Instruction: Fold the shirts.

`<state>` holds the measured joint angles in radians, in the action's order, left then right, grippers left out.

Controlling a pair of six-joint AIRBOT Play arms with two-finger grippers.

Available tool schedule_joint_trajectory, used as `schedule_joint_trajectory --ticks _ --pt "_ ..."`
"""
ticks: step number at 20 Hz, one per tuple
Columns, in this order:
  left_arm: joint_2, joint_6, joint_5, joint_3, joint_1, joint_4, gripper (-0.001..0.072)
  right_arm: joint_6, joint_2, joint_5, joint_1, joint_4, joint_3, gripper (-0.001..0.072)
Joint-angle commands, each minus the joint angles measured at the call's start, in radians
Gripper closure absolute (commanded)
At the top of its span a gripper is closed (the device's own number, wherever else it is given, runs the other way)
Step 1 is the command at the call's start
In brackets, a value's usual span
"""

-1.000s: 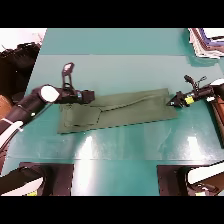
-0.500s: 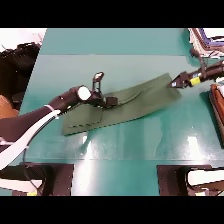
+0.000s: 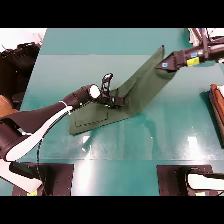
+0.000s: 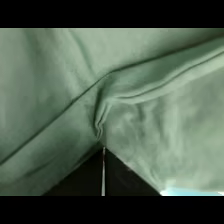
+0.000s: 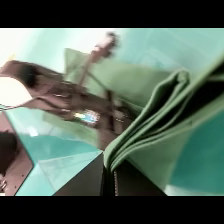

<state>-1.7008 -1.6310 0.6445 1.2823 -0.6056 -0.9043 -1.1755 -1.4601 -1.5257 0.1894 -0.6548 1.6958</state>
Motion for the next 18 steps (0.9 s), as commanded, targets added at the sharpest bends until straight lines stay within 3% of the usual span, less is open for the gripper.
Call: schedule_joint_trajectory --ticks 1,6,11,15,16,18 --pt "-0.005 0.001 -0.007 0.006 -0.002 0.003 0.0675 -0.006 0.007 0.057 0.118 0.009 0.027 0.0694" --pt "0.064 0.016 0.085 0.016 0.07 -0.05 0.0676 -0.006 0.006 0.165 0.241 0.008 0.026 0.0695" --pt "0.352 0.016 0.285 0.016 0.324 -0.339 0.0676 -0.006 -0.061 0.305 0.444 0.01 0.027 0.0694" --pt "0.593 0.016 0.397 0.016 0.533 -0.502 0.0675 0.002 -0.21 0.516 0.703 0.01 0.027 0.0693" --pt "0.633 0.016 0.41 0.016 0.568 -0.511 0.0675 0.019 -0.246 0.568 0.762 0.01 0.027 0.0667" --pt "0.687 0.017 0.426 0.016 0.623 -0.511 0.0675 0.032 -0.293 0.623 0.838 0.007 0.039 0.029"
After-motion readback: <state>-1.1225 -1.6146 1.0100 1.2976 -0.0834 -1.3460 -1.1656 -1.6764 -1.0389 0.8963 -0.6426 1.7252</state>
